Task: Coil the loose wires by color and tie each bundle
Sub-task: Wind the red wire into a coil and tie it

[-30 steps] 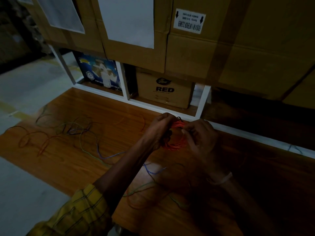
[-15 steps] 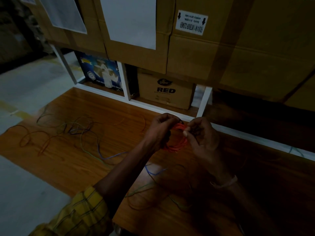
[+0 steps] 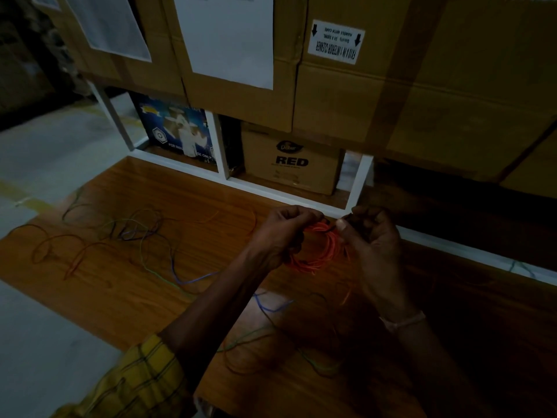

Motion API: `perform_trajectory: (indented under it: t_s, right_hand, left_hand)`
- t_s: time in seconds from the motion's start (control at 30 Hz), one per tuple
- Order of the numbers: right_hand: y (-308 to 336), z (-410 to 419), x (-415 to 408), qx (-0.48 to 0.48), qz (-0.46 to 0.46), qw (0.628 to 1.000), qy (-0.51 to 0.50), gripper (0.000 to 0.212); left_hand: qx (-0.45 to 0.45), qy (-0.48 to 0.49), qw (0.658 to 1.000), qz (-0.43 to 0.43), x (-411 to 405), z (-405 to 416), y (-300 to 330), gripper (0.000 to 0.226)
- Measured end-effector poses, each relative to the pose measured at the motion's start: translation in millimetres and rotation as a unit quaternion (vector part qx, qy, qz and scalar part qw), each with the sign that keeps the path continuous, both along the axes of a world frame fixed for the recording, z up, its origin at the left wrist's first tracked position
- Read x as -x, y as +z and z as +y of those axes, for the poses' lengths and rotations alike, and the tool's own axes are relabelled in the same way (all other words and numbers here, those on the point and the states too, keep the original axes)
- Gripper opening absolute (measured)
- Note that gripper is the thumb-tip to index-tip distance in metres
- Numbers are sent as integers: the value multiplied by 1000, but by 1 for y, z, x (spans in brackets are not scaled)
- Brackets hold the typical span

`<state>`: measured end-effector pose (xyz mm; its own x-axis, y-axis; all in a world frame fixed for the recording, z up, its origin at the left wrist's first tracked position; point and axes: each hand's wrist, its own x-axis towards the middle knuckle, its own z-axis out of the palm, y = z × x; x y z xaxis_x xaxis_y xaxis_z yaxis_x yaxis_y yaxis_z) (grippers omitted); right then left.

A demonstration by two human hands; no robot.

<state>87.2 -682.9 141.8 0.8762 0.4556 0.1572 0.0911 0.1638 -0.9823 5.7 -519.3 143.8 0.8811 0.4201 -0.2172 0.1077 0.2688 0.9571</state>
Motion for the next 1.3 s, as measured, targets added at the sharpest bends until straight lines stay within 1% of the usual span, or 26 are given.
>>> perform_trajectory:
  t_s: [0.1,0.17,0.2,0.27,0.33,0.4,0.5,0.6,0.67,0.73,0.8,0.9,0.97,1.0,1.1,1.17,1.23,1.3]
  right_hand:
    - [5,2,2,-32,79,996,10,26]
    - [9,2,3,-56,136,989,32,26]
    - [11,2,2,-63,158,984,46,22]
    - [13,0,1,-70,191,977,70,9]
    - [14,-1,0,-78,212,970,92,12]
    - [17,-3,-2,-83,220,966,110,10]
    - [17,-4,-1,-65,194,972,112,10]
    - [19,-1,5,-15,113,992,59,11]
    - [18,2,9,19,57,998,16,10]
    - [16,5,12,57,-7,998,-20,8]
    - [14,6,14,87,-68,993,-51,6]
    - [11,7,16,96,-108,987,-72,17]
    - [12,8,17,77,-89,991,-68,20]
    - [14,7,17,55,-63,994,-63,18]
    - [22,6,14,-26,58,997,-49,12]
    - [24,4,9,-56,112,992,-30,17]
    - [23,4,8,-51,126,990,-33,25]
    - [23,4,8,-29,98,993,-65,25]
  left_hand:
    - [2,-5,1000,6,-2,-2,1,31]
    - [1,-13,1000,9,-3,-3,1,30]
    - [1,-18,1000,8,-3,-3,2,31]
    - [1,-28,1000,7,-3,-2,2,33]
    - [-3,-49,999,1,-2,0,3,29]
    - [-8,-64,998,-5,0,1,5,20]
    - [-17,-63,998,-8,2,0,5,17]
    - [-33,-52,998,-23,3,-3,4,17]
    - [-46,-42,998,-29,2,-6,2,19]
    - [-55,-29,998,-28,1,-9,0,24]
    - [-60,-24,997,-29,2,-13,-2,24]
    - [-62,-21,998,-25,1,-16,-2,21]
    - [-53,-19,998,-17,2,-18,-1,24]
    - [-46,-18,999,-14,2,-18,-1,26]
    - [-30,-26,999,-17,2,-15,-2,30]
    - [-15,-36,999,-31,1,-14,-3,34]
    - [-5,-34,999,-41,1,-14,-3,35]
    - [-6,-26,999,-43,0,-18,-2,31]
